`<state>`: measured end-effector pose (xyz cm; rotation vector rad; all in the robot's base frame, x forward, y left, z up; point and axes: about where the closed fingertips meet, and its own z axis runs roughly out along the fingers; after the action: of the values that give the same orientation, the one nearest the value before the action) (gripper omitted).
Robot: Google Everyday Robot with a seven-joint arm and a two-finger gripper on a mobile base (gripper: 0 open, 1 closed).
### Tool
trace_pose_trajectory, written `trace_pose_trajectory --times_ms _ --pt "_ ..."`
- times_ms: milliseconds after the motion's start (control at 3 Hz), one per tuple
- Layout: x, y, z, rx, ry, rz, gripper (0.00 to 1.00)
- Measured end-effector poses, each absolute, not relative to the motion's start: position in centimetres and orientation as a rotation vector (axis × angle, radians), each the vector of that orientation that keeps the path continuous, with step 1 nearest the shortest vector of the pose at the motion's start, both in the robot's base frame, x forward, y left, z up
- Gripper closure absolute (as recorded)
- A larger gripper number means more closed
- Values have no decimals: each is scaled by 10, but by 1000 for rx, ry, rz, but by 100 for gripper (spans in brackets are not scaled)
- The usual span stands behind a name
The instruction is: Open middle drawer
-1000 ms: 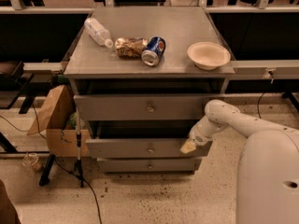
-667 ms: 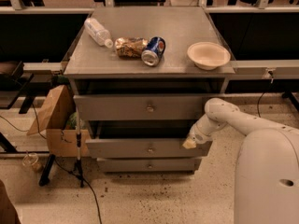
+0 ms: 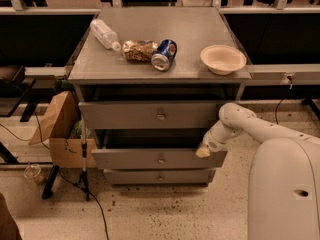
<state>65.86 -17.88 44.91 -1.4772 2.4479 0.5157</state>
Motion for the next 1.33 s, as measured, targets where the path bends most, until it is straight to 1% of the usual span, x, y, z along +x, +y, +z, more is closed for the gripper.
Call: trace_pose_trajectory --times_ms 333,667,1000,1333 --pt "663 -181 449 -1477 2448 516 89" --pt "665 -181 449 -1477 2448 516 75" --pt "664 -181 449 -1481 2450 516 53" --pt "666 -181 449 -1485 2452 516 22"
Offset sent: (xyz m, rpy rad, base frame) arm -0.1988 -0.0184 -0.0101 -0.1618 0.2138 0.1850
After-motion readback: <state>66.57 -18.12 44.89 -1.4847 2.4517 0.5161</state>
